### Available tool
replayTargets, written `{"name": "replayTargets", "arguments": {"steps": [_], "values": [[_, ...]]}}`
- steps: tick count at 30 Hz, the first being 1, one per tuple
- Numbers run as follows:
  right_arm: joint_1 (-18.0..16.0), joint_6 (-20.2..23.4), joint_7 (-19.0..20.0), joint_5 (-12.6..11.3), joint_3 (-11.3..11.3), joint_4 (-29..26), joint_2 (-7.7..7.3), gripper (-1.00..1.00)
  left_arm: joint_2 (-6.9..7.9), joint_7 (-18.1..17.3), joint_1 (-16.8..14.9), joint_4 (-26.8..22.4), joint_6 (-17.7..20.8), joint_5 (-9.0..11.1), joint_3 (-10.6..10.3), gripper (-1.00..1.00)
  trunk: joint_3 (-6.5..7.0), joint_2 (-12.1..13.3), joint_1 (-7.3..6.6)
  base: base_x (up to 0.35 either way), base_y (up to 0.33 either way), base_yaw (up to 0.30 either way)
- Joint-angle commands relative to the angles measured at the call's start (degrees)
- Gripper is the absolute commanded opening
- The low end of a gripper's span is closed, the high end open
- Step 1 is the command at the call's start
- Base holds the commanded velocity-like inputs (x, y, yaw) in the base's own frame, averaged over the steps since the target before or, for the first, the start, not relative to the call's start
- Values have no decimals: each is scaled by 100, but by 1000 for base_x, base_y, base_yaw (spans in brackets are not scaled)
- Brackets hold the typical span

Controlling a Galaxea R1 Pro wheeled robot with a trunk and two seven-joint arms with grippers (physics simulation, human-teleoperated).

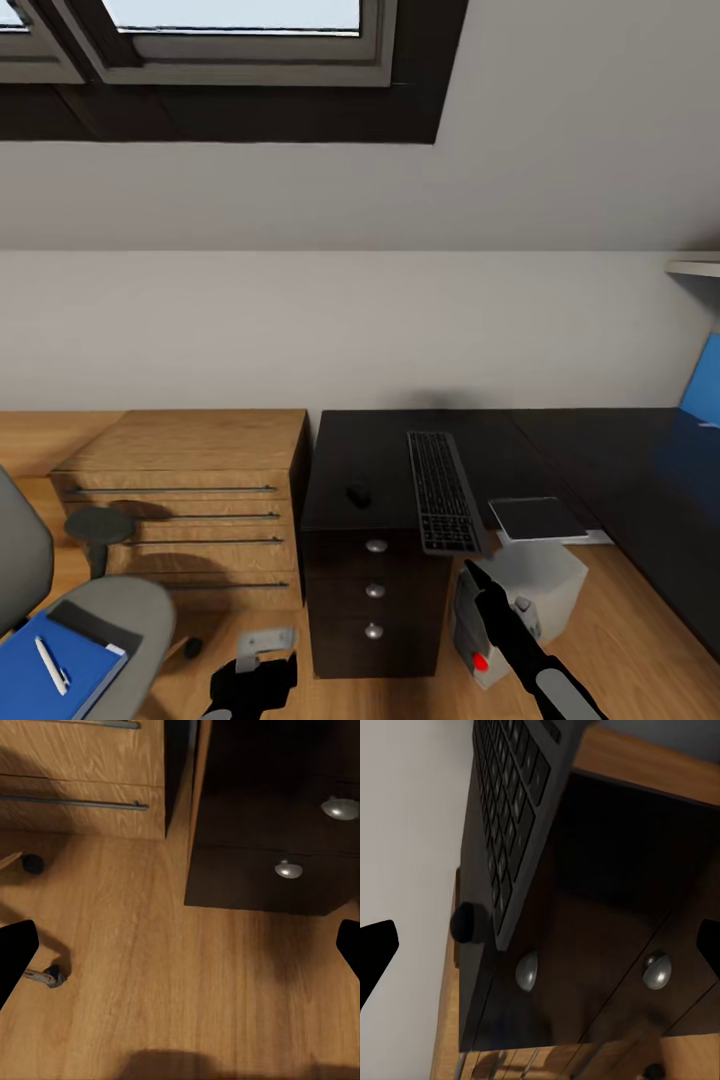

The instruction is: In the bedroom, organize the workspace by keeping the computer under the desk, ensuring the monitor is on the desk, placing the keyboard on the desk next to the monitor, placing the mouse on the desk next to the keyboard, moving the folder from the swivel chair onto the desk next to the mouse, stacking the notebook on top of the folder with the pen on top of the notebook, and positioning the swivel chair next to the desk.

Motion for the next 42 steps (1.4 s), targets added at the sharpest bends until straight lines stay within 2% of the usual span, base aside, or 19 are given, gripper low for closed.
{"name": "replayTargets", "arguments": {"steps": [1, 19, 28, 35, 42], "values": [[-3, 16, 14, -60, 29, 4, -6, 100, 18, 46, 13, 43, 6, 55, -7, 100, -5, -3, 1, 63, 0, 0], [-3, 16, 14, -61, 32, 11, 5, 100, 98, 12, 60, 81, 19, 61, -31, 100, -5, -3, 1, 50, 0, 0], [-3, 16, 14, -61, 24, 11, -4, 100, 118, 15, 61, -65, 39, 61, -27, 100, -167, -364, 199, 6, 0, 0], [-3, 16, 18, -61, 27, 11, 2, 100, 129, 18, 61, -61, 43, 63, -25, 100, -167, -364, 199, 0, 0, 0], [-3, 11, 22, -61, 31, 11, 4, 100, 237, 11, 61, -48, 20, 69, -25, 100, -167, -364, 199, 118, 0, 0]]}}
